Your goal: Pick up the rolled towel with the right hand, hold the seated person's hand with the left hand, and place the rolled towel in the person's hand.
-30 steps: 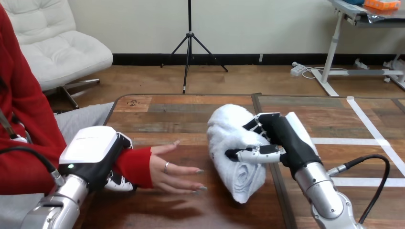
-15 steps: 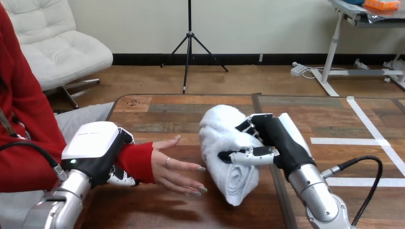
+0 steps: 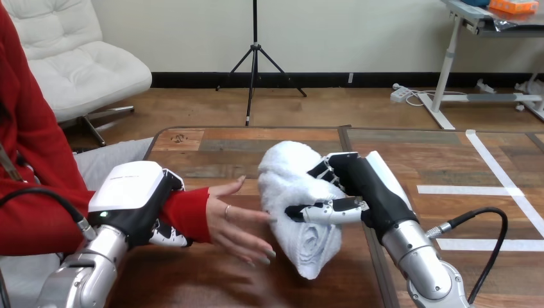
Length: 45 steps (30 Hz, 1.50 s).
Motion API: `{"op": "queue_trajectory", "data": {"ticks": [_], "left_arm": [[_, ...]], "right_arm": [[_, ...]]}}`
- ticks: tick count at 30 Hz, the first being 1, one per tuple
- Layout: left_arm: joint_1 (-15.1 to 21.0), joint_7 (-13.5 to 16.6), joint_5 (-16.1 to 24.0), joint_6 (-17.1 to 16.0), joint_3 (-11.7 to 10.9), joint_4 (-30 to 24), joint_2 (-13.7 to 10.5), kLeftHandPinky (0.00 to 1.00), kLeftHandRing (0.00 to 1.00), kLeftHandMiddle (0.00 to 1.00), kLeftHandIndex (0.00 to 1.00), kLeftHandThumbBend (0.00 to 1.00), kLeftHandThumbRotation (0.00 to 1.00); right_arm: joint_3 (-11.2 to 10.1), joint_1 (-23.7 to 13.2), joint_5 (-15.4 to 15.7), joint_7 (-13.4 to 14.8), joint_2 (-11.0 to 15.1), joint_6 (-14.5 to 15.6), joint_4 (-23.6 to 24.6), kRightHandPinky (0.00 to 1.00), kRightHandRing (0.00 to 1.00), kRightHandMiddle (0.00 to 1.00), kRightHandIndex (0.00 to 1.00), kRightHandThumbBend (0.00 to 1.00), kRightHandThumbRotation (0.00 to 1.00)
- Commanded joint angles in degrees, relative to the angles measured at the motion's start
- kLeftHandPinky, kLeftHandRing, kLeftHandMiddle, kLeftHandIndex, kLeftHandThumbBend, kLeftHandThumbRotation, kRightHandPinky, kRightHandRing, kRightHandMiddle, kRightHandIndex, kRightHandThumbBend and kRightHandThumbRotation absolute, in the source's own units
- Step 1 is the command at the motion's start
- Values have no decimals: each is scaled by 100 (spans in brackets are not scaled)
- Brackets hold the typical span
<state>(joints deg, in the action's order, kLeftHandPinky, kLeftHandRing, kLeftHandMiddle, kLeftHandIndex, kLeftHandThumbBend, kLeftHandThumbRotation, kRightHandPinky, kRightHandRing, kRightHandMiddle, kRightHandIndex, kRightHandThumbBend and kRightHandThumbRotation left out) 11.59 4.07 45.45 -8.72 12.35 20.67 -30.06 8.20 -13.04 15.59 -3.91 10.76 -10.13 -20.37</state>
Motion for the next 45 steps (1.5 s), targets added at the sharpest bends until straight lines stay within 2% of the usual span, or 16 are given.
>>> {"op": "queue_trajectory", "data": {"ticks": [1, 11, 17, 45], "left_arm": [[1695, 307, -205, -334, -36, -414, 318, 22, 28, 35, 36, 72, 0], [1775, 273, -221, -320, -43, -376, 374, 21, 28, 35, 36, 72, 0], [1806, 289, -235, -322, -56, -363, 406, 21, 28, 35, 36, 72, 0], [1923, 362, -369, -412, -98, -257, 411, 22, 28, 34, 36, 72, 0]], "right_arm": [[-51, -491, -191, -12, -161, -193, 1221, 25, 30, 36, 42, 71, 0], [-29, -433, -210, -88, -192, -183, 1435, 25, 30, 36, 42, 70, 0], [-18, -396, -260, -131, -191, -316, 1519, 25, 30, 35, 41, 70, 0], [40, -201, -420, -372, -254, -280, 2143, 25, 30, 35, 41, 70, 0]]}}
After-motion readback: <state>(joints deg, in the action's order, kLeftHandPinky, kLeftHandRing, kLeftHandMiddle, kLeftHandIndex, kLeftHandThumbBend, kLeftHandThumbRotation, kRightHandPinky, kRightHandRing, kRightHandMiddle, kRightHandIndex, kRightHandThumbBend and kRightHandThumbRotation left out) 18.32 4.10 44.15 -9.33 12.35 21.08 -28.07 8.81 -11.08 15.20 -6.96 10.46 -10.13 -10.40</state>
